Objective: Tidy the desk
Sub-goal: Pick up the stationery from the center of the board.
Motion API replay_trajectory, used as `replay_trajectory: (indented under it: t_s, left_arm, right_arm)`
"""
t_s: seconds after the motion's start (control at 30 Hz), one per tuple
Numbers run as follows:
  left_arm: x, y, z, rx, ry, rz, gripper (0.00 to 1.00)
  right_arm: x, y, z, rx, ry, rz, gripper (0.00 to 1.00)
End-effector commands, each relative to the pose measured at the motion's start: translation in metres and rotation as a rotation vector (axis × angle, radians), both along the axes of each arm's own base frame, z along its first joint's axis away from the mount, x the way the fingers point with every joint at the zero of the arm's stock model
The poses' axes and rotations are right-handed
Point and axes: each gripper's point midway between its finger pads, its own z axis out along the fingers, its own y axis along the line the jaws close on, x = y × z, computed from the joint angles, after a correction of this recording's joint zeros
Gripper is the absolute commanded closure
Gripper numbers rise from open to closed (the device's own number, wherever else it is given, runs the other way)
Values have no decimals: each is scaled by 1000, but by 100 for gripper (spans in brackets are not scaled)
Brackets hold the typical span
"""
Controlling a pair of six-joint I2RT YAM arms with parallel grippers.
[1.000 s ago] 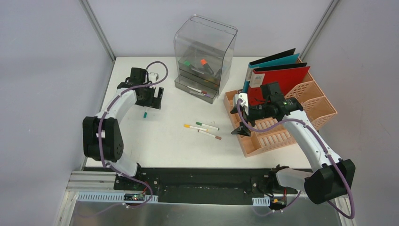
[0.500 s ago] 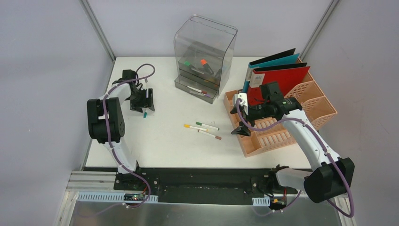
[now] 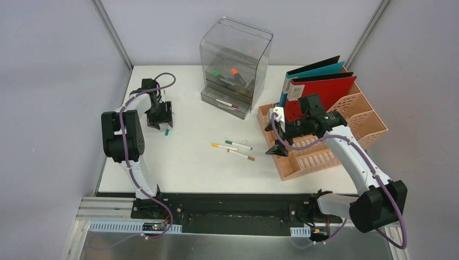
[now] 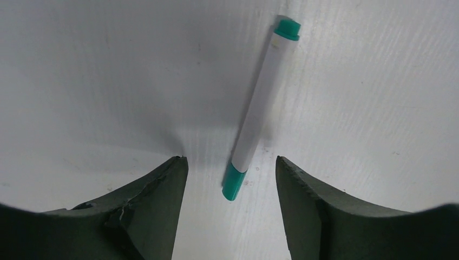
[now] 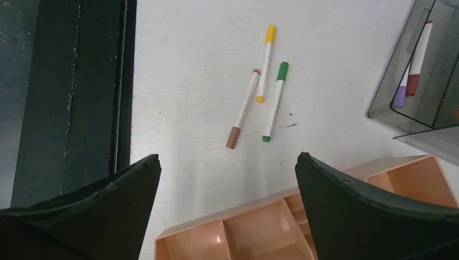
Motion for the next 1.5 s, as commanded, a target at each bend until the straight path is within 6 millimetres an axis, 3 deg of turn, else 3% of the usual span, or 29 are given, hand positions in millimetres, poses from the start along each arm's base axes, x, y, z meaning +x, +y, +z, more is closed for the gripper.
replay_trajectory:
  t_s: [0.0, 0.33, 0.47, 0.6, 0.77, 0.93, 1.1, 1.47]
  left_arm:
    - [8, 8, 7, 94, -9, 53, 38]
    - [6, -13, -1, 91, 23, -21, 42]
    - [1, -10, -7, 149, 63, -36, 48]
    - [-3, -3, -15, 186, 111, -37, 61]
    - [-5, -14, -18, 185, 125, -70, 70]
    - [-5, -17, -17, 179, 126, -80, 86]
    - [-1, -20, -7, 166, 92, -80, 100]
    - [11, -37, 35, 120, -80, -121, 100]
  right_arm:
    - [8, 3, 13, 30, -59, 17, 1]
    - [8, 3, 14, 30, -64, 16, 1]
    - [8, 3, 15, 30, -65, 14, 1]
    - [7, 3, 15, 30, -65, 15, 1]
    - [7, 2, 16, 32, -69, 13, 1]
    - [7, 2, 17, 35, -70, 12, 1]
    - [8, 1, 17, 35, -70, 10, 1]
    - [8, 1, 16, 33, -68, 9, 1]
